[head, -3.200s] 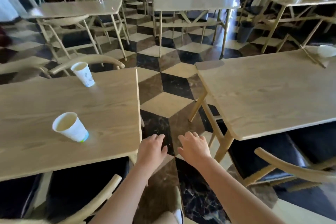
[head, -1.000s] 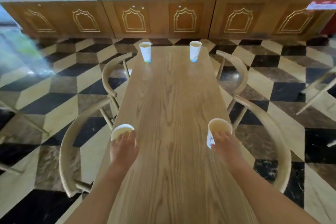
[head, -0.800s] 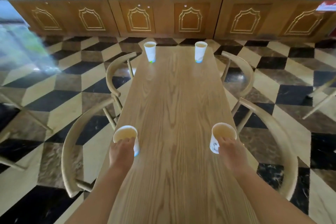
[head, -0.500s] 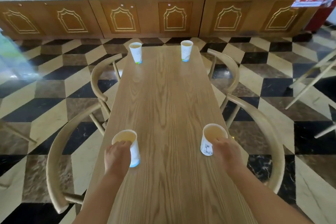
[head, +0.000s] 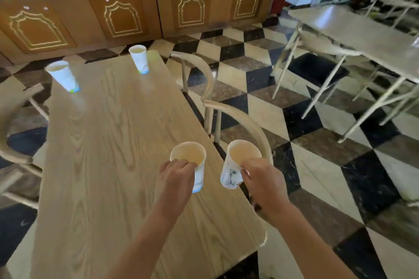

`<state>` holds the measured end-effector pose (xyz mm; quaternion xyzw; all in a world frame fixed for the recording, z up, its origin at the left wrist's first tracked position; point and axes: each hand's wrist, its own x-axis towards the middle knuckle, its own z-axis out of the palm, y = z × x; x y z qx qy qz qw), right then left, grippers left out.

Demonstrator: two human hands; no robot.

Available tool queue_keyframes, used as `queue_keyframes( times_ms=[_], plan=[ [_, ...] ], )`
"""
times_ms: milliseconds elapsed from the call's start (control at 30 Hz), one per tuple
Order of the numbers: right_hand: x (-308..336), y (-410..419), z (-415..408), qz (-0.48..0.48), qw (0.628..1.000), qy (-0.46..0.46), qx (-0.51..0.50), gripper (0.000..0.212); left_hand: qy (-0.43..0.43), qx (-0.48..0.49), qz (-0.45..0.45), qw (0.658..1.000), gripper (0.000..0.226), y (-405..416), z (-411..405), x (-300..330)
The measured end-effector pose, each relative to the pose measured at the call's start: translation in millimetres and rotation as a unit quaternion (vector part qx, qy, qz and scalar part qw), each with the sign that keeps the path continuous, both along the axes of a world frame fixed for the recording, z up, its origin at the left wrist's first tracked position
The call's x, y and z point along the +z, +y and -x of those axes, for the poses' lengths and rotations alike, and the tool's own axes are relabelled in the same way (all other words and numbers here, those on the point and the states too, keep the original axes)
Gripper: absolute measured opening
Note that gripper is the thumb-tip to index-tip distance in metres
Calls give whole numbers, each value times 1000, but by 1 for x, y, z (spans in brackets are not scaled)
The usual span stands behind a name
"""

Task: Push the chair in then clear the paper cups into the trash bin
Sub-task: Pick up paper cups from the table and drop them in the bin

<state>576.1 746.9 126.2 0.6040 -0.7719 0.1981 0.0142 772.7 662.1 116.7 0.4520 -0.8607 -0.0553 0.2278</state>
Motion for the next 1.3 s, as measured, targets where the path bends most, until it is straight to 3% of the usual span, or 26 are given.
queue_keyframes(
  times_ms=[200,367,667,1033,1300],
  plan=[
    [7,54,77,33,996,-53,-68,10,32,-67,6,997,29,38,110,5],
    [11,88,161,43,996,-56,-56,10,56,-92,6,994,32,82,206,17],
    [4,107,280,29,999,-37,-20,12,9,-102,-18,995,29,106,320,11],
    [-2,9,406,46,999,10,9,23,7,-120,-54,991,36,3,446,-6],
    [7,-104,489,58,997,37,38,28,47,-122,-17,991,30,-116,523,12]
  ],
)
